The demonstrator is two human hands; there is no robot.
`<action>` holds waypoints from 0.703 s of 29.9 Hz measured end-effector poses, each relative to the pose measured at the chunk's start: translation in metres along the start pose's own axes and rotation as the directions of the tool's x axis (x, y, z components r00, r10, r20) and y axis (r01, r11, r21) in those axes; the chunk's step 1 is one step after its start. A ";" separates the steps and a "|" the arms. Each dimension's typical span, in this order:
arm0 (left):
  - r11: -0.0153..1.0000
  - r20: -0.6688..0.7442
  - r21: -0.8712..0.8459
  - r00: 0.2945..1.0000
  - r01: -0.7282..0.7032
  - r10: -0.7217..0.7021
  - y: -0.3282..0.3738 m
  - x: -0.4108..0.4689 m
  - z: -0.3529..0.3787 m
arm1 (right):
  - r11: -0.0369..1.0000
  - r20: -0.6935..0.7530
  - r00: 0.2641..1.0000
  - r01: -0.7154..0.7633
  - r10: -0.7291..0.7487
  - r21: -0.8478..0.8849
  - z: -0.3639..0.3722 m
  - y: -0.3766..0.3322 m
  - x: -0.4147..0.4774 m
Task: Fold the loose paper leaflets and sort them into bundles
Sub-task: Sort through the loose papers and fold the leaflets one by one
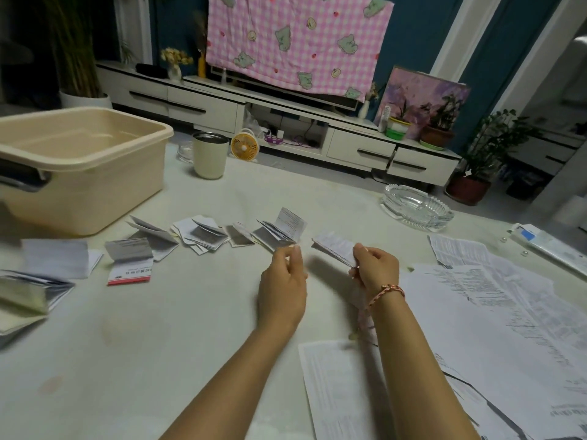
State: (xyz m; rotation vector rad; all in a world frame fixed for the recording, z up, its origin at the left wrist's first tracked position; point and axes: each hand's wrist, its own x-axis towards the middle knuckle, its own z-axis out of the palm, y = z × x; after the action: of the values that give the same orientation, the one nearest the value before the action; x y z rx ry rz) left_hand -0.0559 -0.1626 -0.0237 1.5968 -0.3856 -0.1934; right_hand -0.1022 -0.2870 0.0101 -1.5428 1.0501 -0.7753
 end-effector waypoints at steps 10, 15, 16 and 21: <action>0.936 0.043 0.333 0.994 -0.112 0.103 0.000 0.002 0.007 | 0.903 0.055 0.998 0.045 -0.024 -0.426 0.043 0.001 0.055; 0.907 0.052 0.391 0.987 -0.157 0.149 -0.002 0.001 0.006 | 0.961 0.080 0.997 0.044 -0.023 -0.273 0.019 -0.008 0.033; 0.905 0.049 0.395 0.988 -0.156 0.149 -0.002 -0.002 0.006 | 0.972 0.079 0.996 0.052 -0.034 -0.228 0.006 -0.010 0.025; 0.849 0.098 0.463 0.966 -0.255 0.237 0.000 -0.009 0.004 | 0.968 0.128 0.989 0.105 -0.077 -0.229 -0.065 -0.023 -0.011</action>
State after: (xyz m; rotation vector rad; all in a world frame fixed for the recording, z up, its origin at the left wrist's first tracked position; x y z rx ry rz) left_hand -0.0652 -0.1629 -0.0246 2.0055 -0.7045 0.0791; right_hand -0.1586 -0.3020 0.0478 -1.8270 1.0168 -0.6296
